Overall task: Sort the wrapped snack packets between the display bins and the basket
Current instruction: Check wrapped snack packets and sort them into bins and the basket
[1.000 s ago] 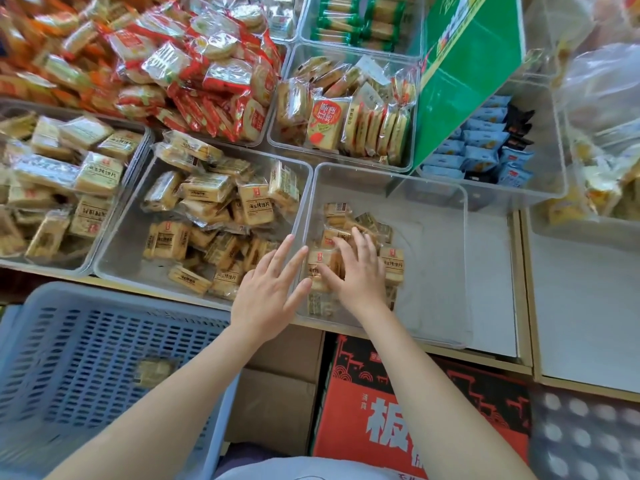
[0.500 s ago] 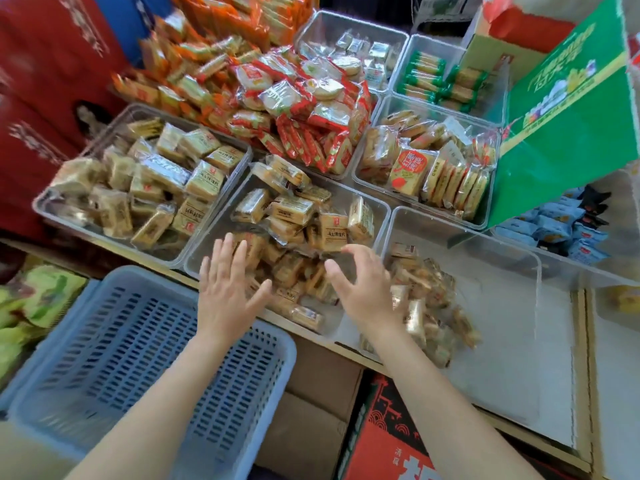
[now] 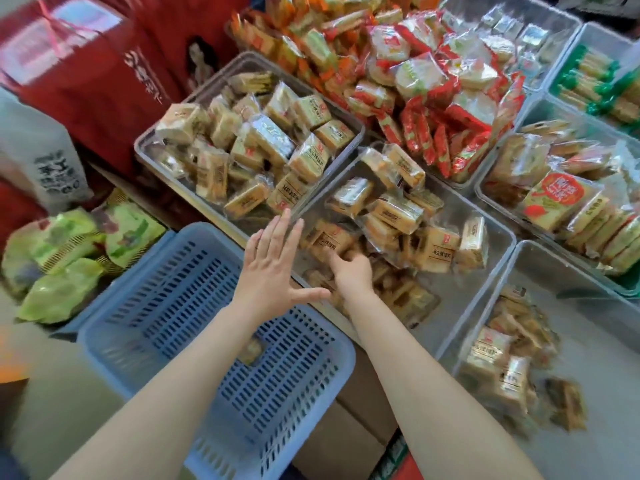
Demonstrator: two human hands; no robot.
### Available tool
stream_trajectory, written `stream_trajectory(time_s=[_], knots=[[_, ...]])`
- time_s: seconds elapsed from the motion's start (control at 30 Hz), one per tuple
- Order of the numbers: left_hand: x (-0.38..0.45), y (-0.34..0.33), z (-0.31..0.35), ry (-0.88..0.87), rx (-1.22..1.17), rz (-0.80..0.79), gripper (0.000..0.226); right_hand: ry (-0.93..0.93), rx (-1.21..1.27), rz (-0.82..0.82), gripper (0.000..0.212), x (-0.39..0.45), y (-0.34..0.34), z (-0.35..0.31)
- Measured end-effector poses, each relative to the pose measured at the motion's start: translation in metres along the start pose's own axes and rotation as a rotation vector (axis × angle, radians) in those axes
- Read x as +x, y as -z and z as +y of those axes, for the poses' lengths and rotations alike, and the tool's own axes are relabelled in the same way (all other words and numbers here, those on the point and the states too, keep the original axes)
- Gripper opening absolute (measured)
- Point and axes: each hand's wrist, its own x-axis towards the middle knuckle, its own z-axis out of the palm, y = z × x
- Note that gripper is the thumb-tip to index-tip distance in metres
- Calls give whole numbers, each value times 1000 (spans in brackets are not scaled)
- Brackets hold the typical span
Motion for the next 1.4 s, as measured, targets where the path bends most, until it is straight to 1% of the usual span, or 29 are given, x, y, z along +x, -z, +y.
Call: stream_trajectory(time_s=[0.03, 0.1, 0.2, 0.27, 0.33, 0.4, 0.47, 0.5, 0.57, 0.6, 0.63, 0.7, 0.8, 0.87, 0.9, 1.03, 1.1, 1.17, 1.2, 1.27, 1.33, 1.4], knots=[[0, 0, 0, -3, -2, 4, 133, -2, 6, 3, 57, 0, 0, 1], [-1, 1, 1, -2, -16, 7, 134, 11, 11, -40, 55, -5, 8, 3], [-1, 4, 3, 14, -13, 1, 135, 80, 35, -149, 44, -21, 28, 3], [0, 10, 6, 25, -6, -27, 135, 138, 32, -197, 32, -35, 42, 1], [3, 19, 11, 28, -13, -77, 137, 181, 19, -193, 22, -45, 53, -6], [10, 26, 19, 13, -16, -117, 139, 218, 35, -117, 19, -52, 64, -18], [19, 27, 29, 15, 0, -121, 135, 263, 74, 10, 24, -51, 78, -34], [23, 25, 34, 29, 14, -108, 129, 272, 101, 78, 31, -47, 85, -40], [27, 17, 42, 67, 59, -56, 116, 237, 129, 174, 52, -33, 98, -50], [27, 12, 44, 81, 81, -26, 110, 190, 116, 201, 62, -25, 102, -53], [27, 9, 45, 92, 86, -1, 106, 129, 82, 209, 68, -19, 105, -55], [27, 3, 47, 108, 62, 33, 101, 32, 27, 174, 75, -11, 106, -57], [27, 1, 48, 109, 43, 59, 97, -26, -73, 121, 87, -10, 102, -56], [27, 1, 47, 112, 43, 64, 97, -42, -86, 93, 93, -8, 98, -51], [28, 0, 47, 115, 40, 64, 98, -32, -48, 93, 94, -7, 95, -48], [28, 0, 47, 116, 39, 69, 103, 41, 240, 150, 88, 1, 84, -36], [28, 0, 46, 111, 37, 70, 106, 51, 310, 158, 92, 4, 80, -34], [28, 0, 46, 108, 34, 69, 106, 42, 320, 150, 100, 6, 78, -35], [28, 0, 46, 109, 34, 68, 106, 41, 320, 152, 98, 7, 78, -36], [29, -1, 45, 112, 34, 62, 107, 72, 339, 166, 82, 9, 76, -39], [29, -1, 45, 109, 33, 57, 108, 138, 300, 179, 66, 9, 71, -42], [29, -1, 43, 105, 34, 53, 109, 193, 219, 176, 65, 8, 64, -44]])
